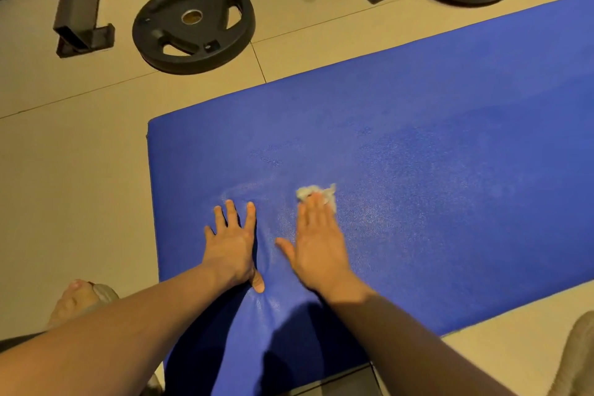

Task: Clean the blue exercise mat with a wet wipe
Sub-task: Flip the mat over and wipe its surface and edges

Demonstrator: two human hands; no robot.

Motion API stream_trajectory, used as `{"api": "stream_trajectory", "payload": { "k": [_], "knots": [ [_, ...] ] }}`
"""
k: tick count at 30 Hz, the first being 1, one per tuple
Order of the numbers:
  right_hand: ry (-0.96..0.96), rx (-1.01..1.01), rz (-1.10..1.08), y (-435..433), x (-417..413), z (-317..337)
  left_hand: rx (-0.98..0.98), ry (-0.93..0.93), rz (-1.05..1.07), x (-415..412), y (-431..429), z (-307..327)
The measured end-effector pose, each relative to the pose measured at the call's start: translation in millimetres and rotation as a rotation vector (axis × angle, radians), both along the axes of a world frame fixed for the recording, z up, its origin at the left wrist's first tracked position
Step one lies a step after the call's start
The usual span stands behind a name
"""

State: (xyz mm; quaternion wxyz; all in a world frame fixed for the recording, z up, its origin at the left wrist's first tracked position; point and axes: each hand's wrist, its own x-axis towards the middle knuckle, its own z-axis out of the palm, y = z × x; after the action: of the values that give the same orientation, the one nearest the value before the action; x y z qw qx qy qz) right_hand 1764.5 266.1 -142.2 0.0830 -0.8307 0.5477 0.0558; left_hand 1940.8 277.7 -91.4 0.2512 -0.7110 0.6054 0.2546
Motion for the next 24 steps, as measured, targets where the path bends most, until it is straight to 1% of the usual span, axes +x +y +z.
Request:
{"api": "stream_trajectory", "payload": {
  "k": [2, 3, 4, 5, 6, 8, 10, 12, 14, 17, 19, 20, 22, 24],
  "knots": [
    [-0.098, -0.013, 0.125, 2.8, -0.5, -5.4, -0.003, 0.0, 0.001, 0.4, 0.4, 0.0],
    [-0.093, -0.029, 0.162, -4.2, -10.0, -6.4, -0.003, 0.002, 0.002, 0.5, 0.1, 0.2],
    [-0.047, -0.035, 0.171, -15.7, -24.2, -7.5, -0.001, 0.003, 0.002, 0.5, -0.3, 0.2],
    [0.024, -0.043, 0.136, -30.4, -41.2, -7.8, 0.002, 0.006, 0.002, 0.0, -0.6, -0.1],
    [0.094, -0.052, 0.056, -47.3, -57.7, -6.0, 0.004, 0.008, 0.002, -0.2, -0.8, -0.3],
    [0.174, -0.007, -0.152, -73.6, -85.1, -1.8, 0.008, 0.003, 0.0, -0.4, -0.7, 0.1],
    [0.128, 0.062, -0.317, -83.6, -92.1, 1.0, 0.008, -0.001, -0.006, 0.1, -0.8, -0.6],
    [0.081, 0.055, -0.364, -78.3, -73.3, 3.7, 0.006, 0.001, -0.01, 0.6, -0.8, -1.9],
    [0.048, 0.033, -0.261, -60.0, -39.0, 5.9, 0.005, -0.006, -0.018, 0.5, -0.9, -3.5],
    [-0.036, 0.023, 0.058, -21.9, 11.2, -2.5, 0.005, -0.004, -0.015, 1.1, -0.9, -5.5],
    [-0.09, 0.026, 0.217, -12.9, 17.7, -6.0, 0.01, 0.002, -0.011, 0.9, -1.1, -5.5],
    [-0.091, 0.023, 0.253, -19.0, 11.6, -6.1, 0.009, 0.001, -0.01, 0.9, -1.0, -5.1],
    [-0.021, -0.015, 0.204, -41.6, -11.6, -4.5, 0.011, 0.003, -0.012, 0.7, -0.9, -3.9],
    [0.086, -0.039, 0.001, -71.2, -42.5, -1.2, 0.011, 0.012, -0.011, 1.1, -0.3, -3.2]
  ]
}}
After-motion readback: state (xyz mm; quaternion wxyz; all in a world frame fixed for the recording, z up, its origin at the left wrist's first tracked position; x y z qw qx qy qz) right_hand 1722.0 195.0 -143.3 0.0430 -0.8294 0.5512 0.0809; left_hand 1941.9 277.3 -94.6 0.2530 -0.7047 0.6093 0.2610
